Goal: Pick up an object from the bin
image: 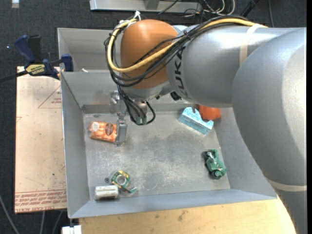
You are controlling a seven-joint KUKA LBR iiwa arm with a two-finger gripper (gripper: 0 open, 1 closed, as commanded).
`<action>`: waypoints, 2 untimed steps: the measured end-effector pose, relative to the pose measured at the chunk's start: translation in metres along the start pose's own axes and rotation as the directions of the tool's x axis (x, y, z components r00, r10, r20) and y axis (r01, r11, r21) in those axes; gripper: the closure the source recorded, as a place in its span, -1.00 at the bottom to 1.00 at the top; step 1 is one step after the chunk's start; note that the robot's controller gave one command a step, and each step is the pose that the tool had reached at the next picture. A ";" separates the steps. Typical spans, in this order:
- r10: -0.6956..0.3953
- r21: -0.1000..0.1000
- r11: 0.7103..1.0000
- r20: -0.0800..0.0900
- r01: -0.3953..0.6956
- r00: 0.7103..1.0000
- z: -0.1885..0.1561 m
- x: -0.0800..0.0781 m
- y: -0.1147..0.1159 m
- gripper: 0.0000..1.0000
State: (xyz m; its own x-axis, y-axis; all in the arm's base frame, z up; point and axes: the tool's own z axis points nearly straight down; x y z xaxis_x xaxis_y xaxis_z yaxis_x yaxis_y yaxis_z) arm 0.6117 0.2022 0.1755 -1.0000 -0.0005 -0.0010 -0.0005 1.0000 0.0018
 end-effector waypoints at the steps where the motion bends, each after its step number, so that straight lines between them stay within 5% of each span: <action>1: -0.055 0.000 0.998 0.008 0.055 0.998 0.031 0.005 0.015 -1.00; 2: -0.101 -0.002 0.995 0.004 0.101 0.995 0.075 -0.018 0.010 -1.00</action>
Offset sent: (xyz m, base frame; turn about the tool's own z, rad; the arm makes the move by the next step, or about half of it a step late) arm 0.0203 0.0050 -0.0794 -0.1029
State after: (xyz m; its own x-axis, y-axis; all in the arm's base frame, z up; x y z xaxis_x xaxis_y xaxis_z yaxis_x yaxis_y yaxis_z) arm 0.6300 0.2119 0.1001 -0.9948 -0.1019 -0.0051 -0.1019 0.9948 0.0035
